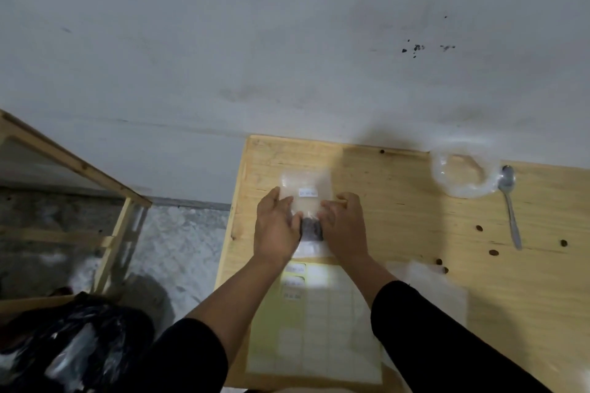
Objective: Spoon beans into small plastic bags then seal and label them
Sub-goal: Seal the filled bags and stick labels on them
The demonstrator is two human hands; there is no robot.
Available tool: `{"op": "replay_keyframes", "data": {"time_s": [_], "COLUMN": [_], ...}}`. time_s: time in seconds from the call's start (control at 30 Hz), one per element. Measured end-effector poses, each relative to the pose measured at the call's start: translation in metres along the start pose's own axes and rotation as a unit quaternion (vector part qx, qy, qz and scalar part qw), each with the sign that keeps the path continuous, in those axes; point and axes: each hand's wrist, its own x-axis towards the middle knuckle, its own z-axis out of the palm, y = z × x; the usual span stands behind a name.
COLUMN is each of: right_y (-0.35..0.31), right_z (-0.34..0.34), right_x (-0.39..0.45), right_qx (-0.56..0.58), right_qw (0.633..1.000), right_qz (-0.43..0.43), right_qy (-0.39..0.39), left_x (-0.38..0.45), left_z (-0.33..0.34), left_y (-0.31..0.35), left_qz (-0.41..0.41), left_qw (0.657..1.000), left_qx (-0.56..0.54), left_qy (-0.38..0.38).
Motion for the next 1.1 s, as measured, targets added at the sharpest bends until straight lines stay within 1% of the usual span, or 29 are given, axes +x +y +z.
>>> {"op": "replay_keyframes", "data": {"time_s": [0.1, 0.17, 0.27, 0.3, 0.37, 0.47, 0.57, 0.67, 0.73, 0.83, 0.9, 0.97, 1.1], "right_y": [-0.01, -0.007, -0.002, 0.003, 0.003, 0.002, 0.012, 0.028, 0.043, 0.066, 0.081, 0.095, 0.116], "right_z": [-0.006, -0.005, -0.005, -0.005, -0.014, -0.032, -0.052, -0.074, -0.088, -0.104, -0.109, -0.11, -0.108], "right_x": [-0.008, -0.012, -0.024, -0.026, -0.036, -0.059, -0.085, -0.114, -0.133, -0.156, -0.166, -0.172, -0.176], "right_qx": [-0.046, -0.103, -0.164, -0.177, -0.201, -0.225, -0.204, -0.178, -0.19, -0.179, -0.166, -0.148, -0.122], "right_qw": [0.998, 0.991, 0.981, 0.978, 0.974, 0.97, 0.978, 0.984, 0.98, 0.979, 0.977, 0.976, 0.979], "right_qz": [-0.052, -0.088, -0.089, -0.09, -0.089, -0.077, -0.037, 0.012, 0.031, 0.089, 0.126, 0.157, 0.162], "right_qy": [0.001, -0.014, -0.058, -0.06, -0.058, -0.05, -0.014, 0.024, 0.047, 0.047, 0.049, 0.032, 0.023], "left_x": [-0.004, -0.008, -0.015, -0.016, -0.022, -0.034, -0.05, -0.071, -0.086, -0.113, -0.124, -0.13, -0.137], "left_z": [-0.005, -0.01, -0.019, -0.021, -0.029, -0.038, -0.032, -0.017, -0.004, 0.012, 0.023, 0.035, 0.056], "left_y": [-0.002, -0.002, -0.002, -0.001, 0.006, 0.017, 0.026, 0.039, 0.05, 0.069, 0.08, 0.086, 0.092], "left_qz": [0.068, 0.097, 0.129, 0.143, 0.162, 0.197, 0.283, 0.328, 0.328, 0.313, 0.278, 0.249, 0.218], "left_qw": [0.996, 0.992, 0.987, 0.985, 0.98, 0.973, 0.953, 0.935, 0.934, 0.942, 0.945, 0.945, 0.94], "left_qx": [0.06, 0.078, 0.095, 0.1, 0.11, 0.116, 0.104, 0.13, 0.118, 0.064, 0.072, 0.077, 0.094], "left_qy": [-0.018, -0.013, -0.014, -0.01, -0.027, -0.032, -0.011, -0.046, -0.074, -0.106, -0.158, -0.199, -0.244]}}
